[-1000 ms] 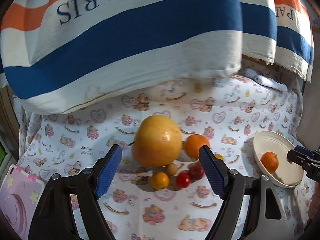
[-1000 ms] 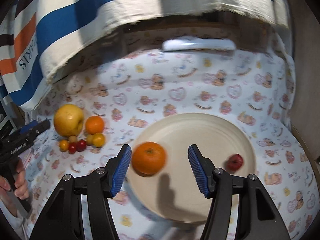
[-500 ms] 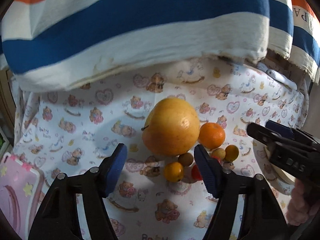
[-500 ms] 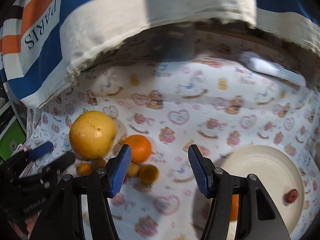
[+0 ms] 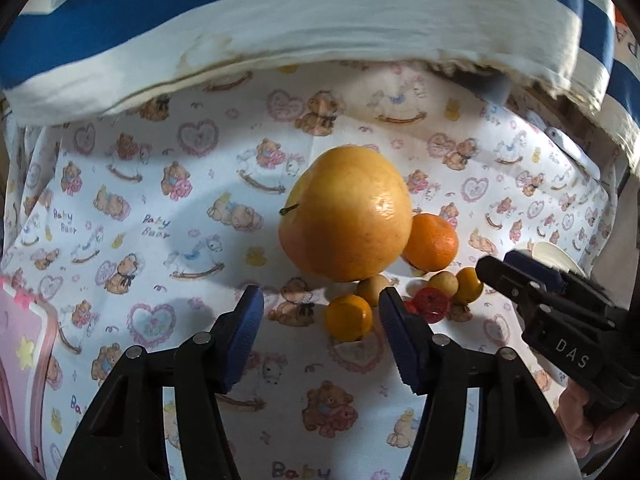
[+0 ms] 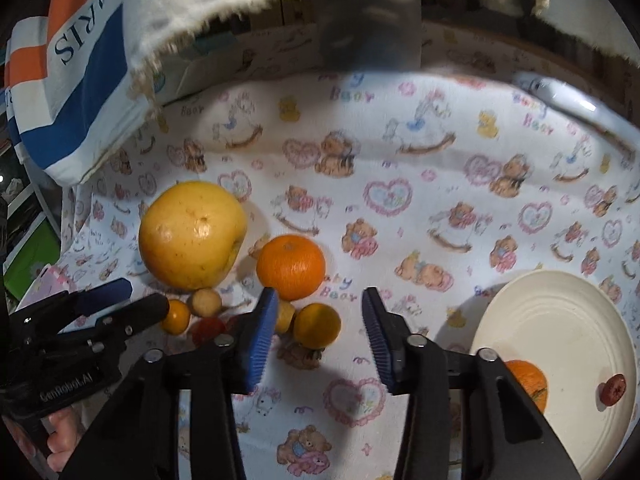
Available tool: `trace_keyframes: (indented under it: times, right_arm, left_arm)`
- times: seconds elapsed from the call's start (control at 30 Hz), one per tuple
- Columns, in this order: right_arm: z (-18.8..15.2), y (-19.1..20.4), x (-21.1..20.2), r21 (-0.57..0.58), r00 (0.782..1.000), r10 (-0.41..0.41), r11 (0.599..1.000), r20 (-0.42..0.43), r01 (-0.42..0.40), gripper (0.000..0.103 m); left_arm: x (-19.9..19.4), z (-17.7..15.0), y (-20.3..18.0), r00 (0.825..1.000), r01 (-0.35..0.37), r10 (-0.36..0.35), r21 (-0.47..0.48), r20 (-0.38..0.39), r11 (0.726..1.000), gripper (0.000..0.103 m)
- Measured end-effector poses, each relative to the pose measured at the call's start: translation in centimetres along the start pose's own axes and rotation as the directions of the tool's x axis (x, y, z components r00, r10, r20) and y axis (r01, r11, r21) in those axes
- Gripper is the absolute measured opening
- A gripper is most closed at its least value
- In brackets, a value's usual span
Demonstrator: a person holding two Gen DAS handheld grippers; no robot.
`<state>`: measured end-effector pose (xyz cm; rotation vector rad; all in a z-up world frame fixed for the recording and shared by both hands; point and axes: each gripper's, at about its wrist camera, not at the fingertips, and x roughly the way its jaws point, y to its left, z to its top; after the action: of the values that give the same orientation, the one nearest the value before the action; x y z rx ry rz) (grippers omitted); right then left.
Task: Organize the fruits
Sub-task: 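Move both tools back to the remaining fruits beside the pear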
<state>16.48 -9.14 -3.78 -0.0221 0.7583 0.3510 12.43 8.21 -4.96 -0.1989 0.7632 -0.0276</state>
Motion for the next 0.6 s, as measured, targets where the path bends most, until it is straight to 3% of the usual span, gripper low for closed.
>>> trace_keyframes:
  times: [0.23,0.5,0.6]
  right_arm:
    - [-0.2,-0.6,0.0,0.032,1.000,0.011,0.999,-0.001,-0.011,0.042]
    - [-0.2,-1.1,0.0,0.049,1.000,0.001,0.999,-0.013,-0.001,0.042]
    - [-0.2,-1.2,0.1,0.051,1.000,0.003,0.999,-0.022,-0.002,0.042]
  left_arm:
    - [0.9,0.0,0.6,0.998,0.027,-0.029,-0.029,-0.049,0.999,0.053]
    - [1.7,0.1,-1.3,0.996,0.050,-0.047,0.041,-0.078,0.998,0.044]
    - [2.0,0.1,-1.1,0.994,0.051,-0.048,0.028,-0.097,0.998,0.035]
